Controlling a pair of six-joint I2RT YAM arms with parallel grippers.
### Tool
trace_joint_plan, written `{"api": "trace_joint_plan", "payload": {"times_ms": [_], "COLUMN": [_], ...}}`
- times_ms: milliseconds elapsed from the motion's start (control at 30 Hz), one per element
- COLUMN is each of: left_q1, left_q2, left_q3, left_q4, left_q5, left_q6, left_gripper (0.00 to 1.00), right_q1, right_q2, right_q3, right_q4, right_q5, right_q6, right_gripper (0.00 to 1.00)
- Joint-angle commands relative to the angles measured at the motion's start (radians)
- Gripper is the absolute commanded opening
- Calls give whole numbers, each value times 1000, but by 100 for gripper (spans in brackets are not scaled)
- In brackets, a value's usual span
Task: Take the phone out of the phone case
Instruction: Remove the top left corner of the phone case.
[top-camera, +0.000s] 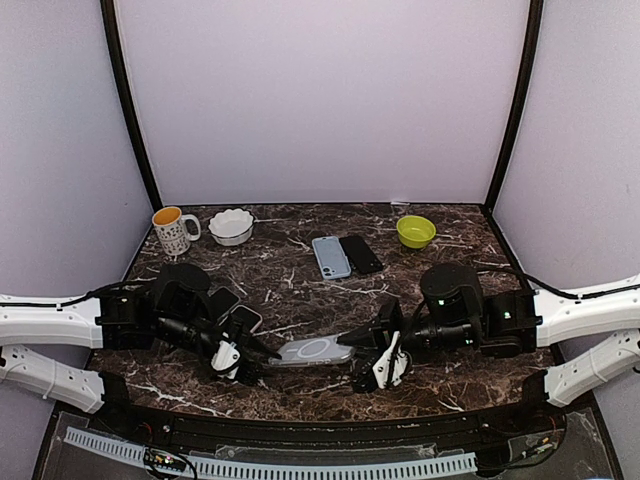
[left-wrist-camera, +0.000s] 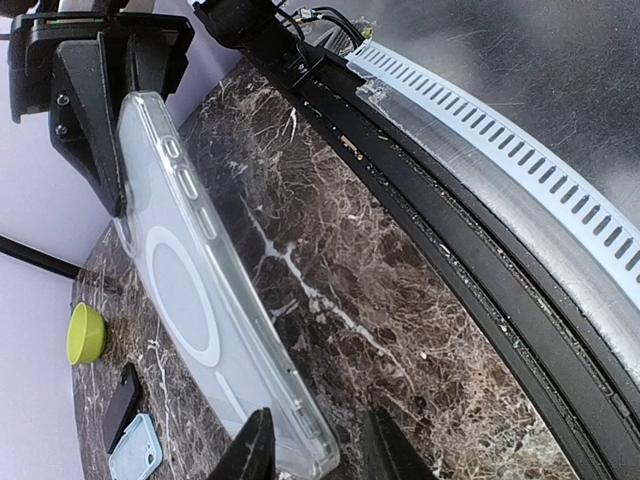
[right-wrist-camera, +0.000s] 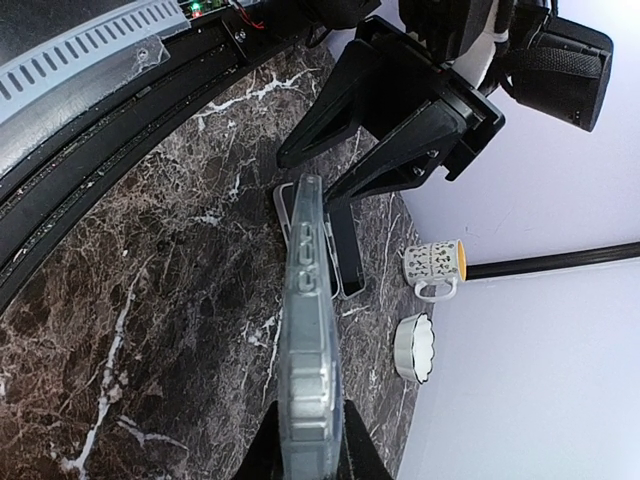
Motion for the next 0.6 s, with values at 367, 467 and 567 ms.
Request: {"api": "trace_joint_plan", "payload": {"times_ms": [367,467,567], "left_q1": [-5,-5,-5], "left_q2": [17,21,21], "left_q3": [-23,-17,-16], "left_q4": [-4,-16,-20], "left_q5": [9,14,21], "left_q6": [23,23,18], "left_gripper": [22,21,20], "right_q1": [28,42,58], "right_q2": [-15,-3,10], "right_q3": [49,61,73], "right_q4": [134,116,98], "right_q5": [-64,-62,-51], "right_q6": [-25,-56,-95], "right_gripper": [0,0,0]}}
